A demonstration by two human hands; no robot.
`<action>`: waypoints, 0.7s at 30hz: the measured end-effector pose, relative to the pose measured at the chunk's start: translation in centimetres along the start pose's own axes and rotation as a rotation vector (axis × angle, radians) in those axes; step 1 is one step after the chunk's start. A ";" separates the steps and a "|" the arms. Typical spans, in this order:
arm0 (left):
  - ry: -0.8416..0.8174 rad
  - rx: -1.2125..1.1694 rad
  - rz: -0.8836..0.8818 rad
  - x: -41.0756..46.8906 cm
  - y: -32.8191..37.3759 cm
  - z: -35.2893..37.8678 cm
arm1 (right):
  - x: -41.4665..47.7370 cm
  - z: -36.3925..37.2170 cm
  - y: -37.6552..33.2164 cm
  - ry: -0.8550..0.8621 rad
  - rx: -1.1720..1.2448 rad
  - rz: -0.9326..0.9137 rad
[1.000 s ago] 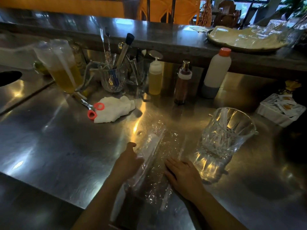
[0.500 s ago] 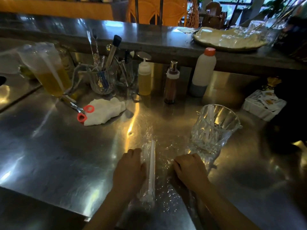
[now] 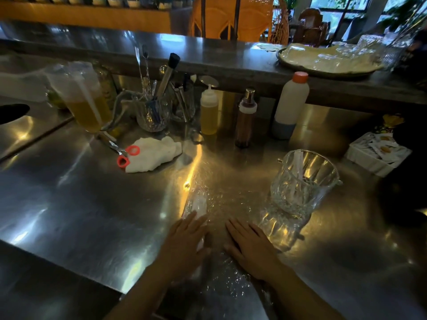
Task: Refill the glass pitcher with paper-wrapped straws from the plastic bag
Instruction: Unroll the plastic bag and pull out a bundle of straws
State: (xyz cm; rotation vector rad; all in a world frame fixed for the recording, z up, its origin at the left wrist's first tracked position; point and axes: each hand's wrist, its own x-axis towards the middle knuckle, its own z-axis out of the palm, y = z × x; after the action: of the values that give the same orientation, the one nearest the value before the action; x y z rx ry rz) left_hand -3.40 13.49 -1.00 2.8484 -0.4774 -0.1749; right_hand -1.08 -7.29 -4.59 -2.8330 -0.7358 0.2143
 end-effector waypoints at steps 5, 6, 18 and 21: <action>-0.020 -0.189 -0.049 -0.9 -2.7 -1.3 | 0.0 -0.1 0.3 0.005 0.012 -0.004; -0.003 -0.252 -0.074 -1.3 -3.1 -1.5 | -0.1 -0.2 0.5 -0.002 0.012 -0.006; 0.142 -0.065 -0.402 -3.7 -5.1 -5.1 | -0.9 -3.8 1.6 -0.083 0.177 0.037; 0.342 -0.115 -0.368 -2.8 -1.7 -5.4 | 0.0 -5.4 0.4 0.047 0.207 0.105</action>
State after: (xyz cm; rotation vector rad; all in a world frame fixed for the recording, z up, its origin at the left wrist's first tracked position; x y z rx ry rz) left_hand -4.63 17.22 3.94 2.7448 0.1233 0.2116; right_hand 0.09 -8.52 0.53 -2.6721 -0.5224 0.2256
